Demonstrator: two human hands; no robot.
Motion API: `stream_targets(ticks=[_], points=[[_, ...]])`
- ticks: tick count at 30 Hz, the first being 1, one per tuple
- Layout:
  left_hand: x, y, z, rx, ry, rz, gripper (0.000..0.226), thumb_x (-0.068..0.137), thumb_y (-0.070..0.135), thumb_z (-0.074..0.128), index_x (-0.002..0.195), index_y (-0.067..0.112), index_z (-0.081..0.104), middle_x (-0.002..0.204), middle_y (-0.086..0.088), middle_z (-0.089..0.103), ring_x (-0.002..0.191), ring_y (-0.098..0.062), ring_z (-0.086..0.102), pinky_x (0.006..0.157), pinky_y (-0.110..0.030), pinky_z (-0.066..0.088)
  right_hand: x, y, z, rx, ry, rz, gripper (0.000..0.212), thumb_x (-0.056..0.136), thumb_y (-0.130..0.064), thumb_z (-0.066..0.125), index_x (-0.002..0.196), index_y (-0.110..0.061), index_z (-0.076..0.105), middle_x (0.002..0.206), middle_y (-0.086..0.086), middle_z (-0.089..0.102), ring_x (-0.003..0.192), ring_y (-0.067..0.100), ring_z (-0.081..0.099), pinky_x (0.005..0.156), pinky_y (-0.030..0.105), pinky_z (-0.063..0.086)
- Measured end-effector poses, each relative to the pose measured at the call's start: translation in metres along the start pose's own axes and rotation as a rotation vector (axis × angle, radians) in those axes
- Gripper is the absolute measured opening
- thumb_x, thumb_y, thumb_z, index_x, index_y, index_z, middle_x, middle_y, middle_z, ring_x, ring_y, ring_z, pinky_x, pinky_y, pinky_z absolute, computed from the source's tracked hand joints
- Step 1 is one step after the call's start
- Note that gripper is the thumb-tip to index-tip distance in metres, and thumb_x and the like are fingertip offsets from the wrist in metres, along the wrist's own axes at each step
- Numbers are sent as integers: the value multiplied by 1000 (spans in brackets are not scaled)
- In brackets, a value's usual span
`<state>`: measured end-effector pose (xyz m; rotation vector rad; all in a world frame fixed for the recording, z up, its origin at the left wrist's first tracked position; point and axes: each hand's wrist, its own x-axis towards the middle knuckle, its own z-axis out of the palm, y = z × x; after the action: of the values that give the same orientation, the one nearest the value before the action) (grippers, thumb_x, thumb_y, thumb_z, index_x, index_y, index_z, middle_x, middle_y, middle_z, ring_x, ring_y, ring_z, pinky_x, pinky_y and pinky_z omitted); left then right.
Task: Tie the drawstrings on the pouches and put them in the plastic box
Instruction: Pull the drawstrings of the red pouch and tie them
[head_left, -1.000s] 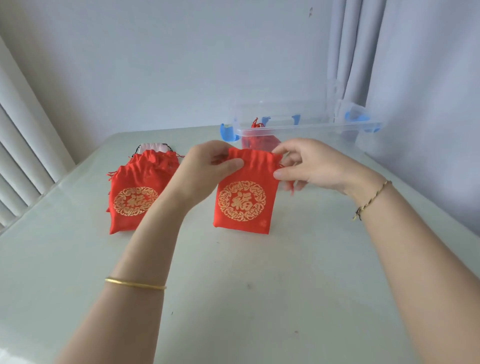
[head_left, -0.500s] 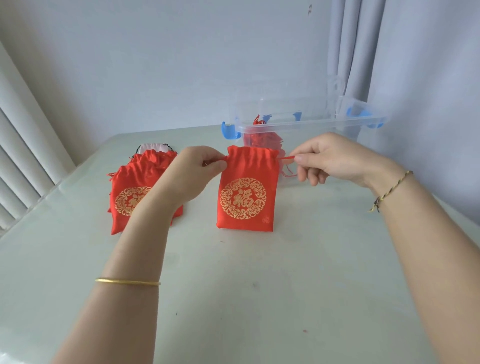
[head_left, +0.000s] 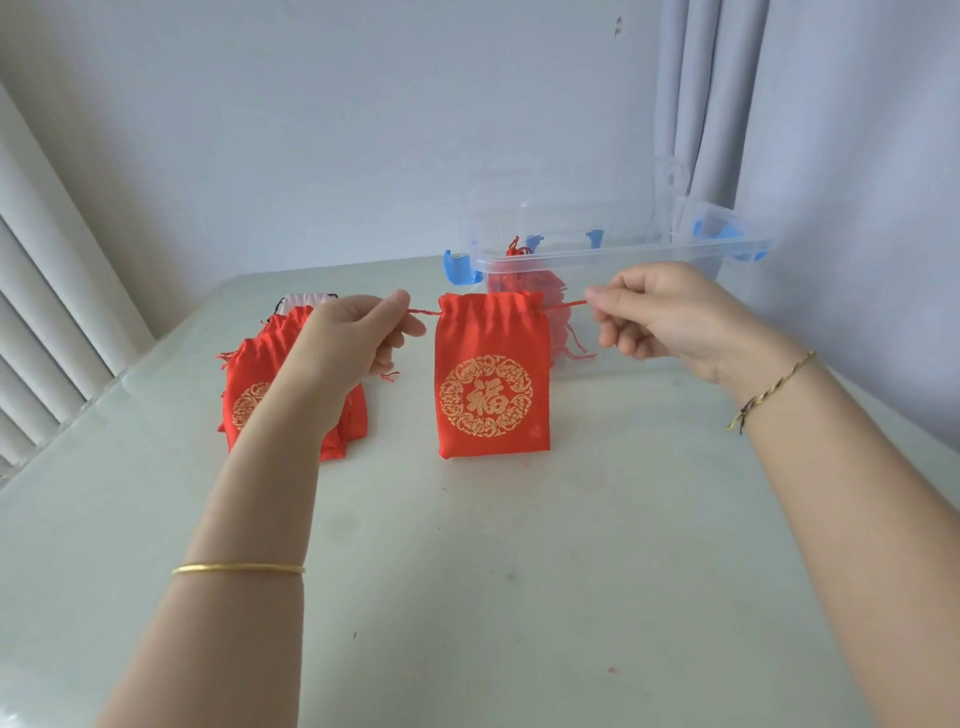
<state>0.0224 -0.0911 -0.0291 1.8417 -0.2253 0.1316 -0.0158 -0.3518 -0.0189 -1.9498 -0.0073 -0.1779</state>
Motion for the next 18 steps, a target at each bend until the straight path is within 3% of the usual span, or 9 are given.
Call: stream_targets(ticks=[4,7,9,13,16,18], points=[[1,0,5,-226,26,-120,41,95,33,49,59,15,58,55,4,44,42,-6,36,51,-19,37,4,3,4,571,-181,226,27,83,-31,60,61,-16,58,52,-5,43,37,3,34,37,12,24],[6,2,2,-710,65,-292,40,95,25,45,55,19,47,45,8,36,36,-7,27,44,-17,31,8,5,2,994,-292,317,18,55,-25,77,53,-18,60,46,-9,41,34,2,33,34,13,26],[9,3,-2,-915,109,-349,40,93,19,40,54,21,44,43,9,32,33,-7,24,41,-13,30,9,7,1,1143,-252,346,24,45,-14,83,53,-15,60,44,-8,41,32,3,34,31,15,28],[7,7,-4,-957,128,-274,35,94,24,42,59,22,45,52,10,41,41,-6,33,50,-16,35,12,5,2,935,-38,354,29,86,-25,58,58,-19,53,41,-10,38,29,2,29,32,11,21],[2,17,-1,-870,15,-138,39,96,37,44,59,23,50,80,8,63,77,-6,59,74,-21,43,9,-2,2,796,23,246,30,92,-31,52,64,-20,51,43,-11,40,33,2,29,34,12,22],[-4,29,5,-788,-81,-64,43,98,37,38,60,21,52,87,7,69,92,-9,64,85,-27,45,5,-12,3,712,42,169,29,91,-31,53,64,-19,53,44,-10,41,35,4,30,36,13,23]])
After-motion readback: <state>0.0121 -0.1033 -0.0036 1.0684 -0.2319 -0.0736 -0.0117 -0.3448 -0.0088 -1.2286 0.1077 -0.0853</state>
